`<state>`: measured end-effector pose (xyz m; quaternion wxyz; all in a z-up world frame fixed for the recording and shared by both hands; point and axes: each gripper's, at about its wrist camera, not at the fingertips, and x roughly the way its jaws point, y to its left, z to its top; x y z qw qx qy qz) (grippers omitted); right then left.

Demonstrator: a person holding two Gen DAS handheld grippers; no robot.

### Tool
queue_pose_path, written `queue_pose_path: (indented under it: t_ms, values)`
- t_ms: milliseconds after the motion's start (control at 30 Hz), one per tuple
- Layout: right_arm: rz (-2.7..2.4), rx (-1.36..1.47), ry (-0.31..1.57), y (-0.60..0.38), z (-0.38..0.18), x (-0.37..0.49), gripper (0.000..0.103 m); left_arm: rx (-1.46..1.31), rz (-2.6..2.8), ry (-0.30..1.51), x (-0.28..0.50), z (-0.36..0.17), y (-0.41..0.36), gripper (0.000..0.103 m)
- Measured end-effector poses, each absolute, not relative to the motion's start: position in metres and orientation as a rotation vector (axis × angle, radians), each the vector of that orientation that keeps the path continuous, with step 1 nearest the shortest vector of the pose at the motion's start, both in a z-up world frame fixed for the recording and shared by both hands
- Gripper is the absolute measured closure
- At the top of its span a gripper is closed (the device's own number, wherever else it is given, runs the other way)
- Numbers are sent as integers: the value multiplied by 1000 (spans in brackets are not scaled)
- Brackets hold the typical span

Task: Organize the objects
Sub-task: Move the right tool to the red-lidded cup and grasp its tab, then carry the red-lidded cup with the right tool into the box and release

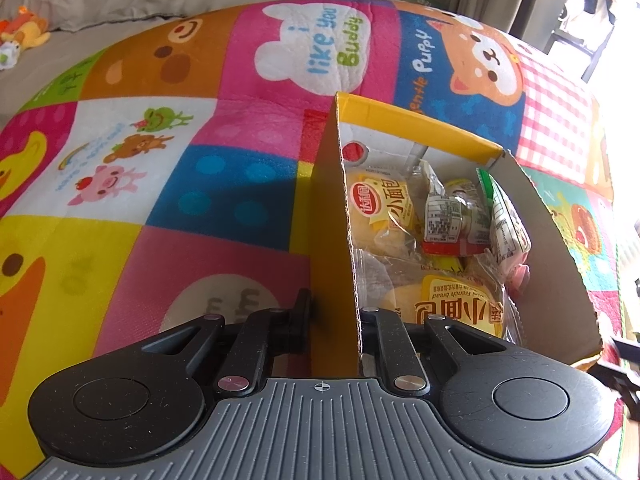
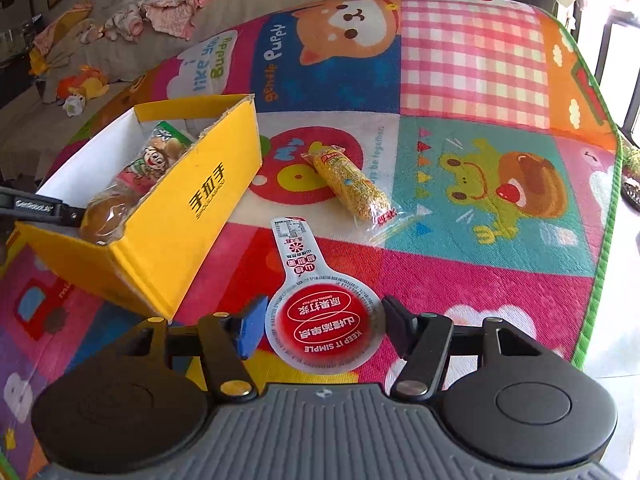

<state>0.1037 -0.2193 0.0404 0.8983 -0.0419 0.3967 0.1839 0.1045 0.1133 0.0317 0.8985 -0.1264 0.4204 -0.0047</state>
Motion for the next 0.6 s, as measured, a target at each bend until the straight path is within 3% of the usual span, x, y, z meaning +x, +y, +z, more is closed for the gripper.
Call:
queue_pose_path:
  t_ms: [300, 600]
  values:
    - [463, -84, 764, -237, 90, -5, 41, -255, 5, 883, 107, 31, 112, 89]
    - [543, -85, 491, -224, 181, -49, 41, -238, 20, 891, 109, 31, 110, 90]
